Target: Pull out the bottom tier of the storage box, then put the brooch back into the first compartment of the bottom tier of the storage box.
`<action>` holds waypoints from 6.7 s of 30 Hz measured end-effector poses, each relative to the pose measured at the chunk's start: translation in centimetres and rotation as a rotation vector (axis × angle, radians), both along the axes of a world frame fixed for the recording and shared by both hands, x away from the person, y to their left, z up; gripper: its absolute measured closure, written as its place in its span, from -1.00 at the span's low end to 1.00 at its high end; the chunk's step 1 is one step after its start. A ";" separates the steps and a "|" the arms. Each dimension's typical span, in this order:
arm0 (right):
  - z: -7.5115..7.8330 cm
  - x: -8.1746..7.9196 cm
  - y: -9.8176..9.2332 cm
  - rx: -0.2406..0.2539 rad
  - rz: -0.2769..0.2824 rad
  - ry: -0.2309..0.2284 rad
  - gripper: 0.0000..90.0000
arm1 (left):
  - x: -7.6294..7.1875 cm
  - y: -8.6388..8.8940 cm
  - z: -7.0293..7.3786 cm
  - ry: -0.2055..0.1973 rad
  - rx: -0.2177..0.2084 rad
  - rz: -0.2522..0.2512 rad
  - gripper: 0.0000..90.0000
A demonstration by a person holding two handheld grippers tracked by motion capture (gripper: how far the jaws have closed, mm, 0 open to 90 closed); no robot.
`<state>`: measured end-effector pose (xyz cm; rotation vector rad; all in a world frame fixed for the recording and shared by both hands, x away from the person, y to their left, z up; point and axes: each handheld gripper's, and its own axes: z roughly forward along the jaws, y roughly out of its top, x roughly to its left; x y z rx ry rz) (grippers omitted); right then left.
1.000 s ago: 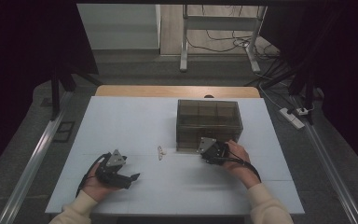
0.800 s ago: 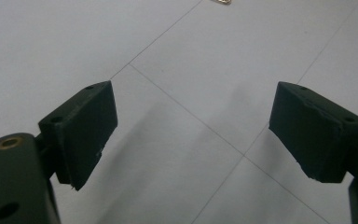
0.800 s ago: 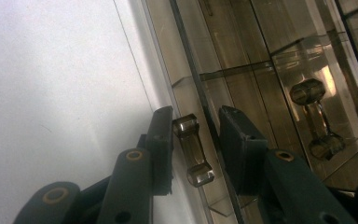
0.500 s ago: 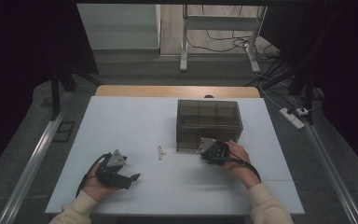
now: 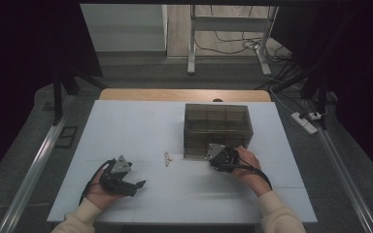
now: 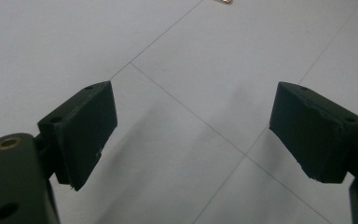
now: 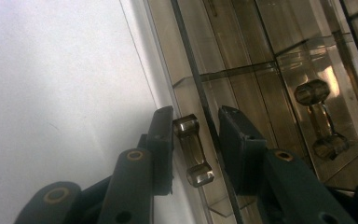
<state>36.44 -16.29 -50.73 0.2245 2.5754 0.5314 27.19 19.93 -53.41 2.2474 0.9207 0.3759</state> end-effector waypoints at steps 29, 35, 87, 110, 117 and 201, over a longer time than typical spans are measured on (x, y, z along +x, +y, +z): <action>0.2 -0.4 -0.3 0.019 0.019 0.033 0.48 | 0.0 0.1 0.1 -0.002 -0.008 0.005 -0.69; 0.2 -0.7 -0.4 0.021 0.025 0.040 0.48 | 0.0 0.1 0.1 -0.001 -0.008 0.004 -0.69; 0.3 -2.1 -1.1 0.066 0.024 0.068 0.30 | 0.0 0.2 0.2 -0.006 -0.010 0.007 -0.69; 1.3 -4.3 -5.9 0.377 -0.191 0.125 -0.06 | -0.1 0.2 0.2 -0.007 -0.016 0.014 -0.70; 0.7 -5.6 -7.9 0.410 -0.258 0.122 -0.08 | -0.1 0.3 0.3 -0.009 -0.023 0.017 -0.70; 0.1 -7.1 -11.4 0.468 -0.349 0.104 -0.19 | 4.2 -3.8 3.3 0.005 -0.076 0.001 -0.69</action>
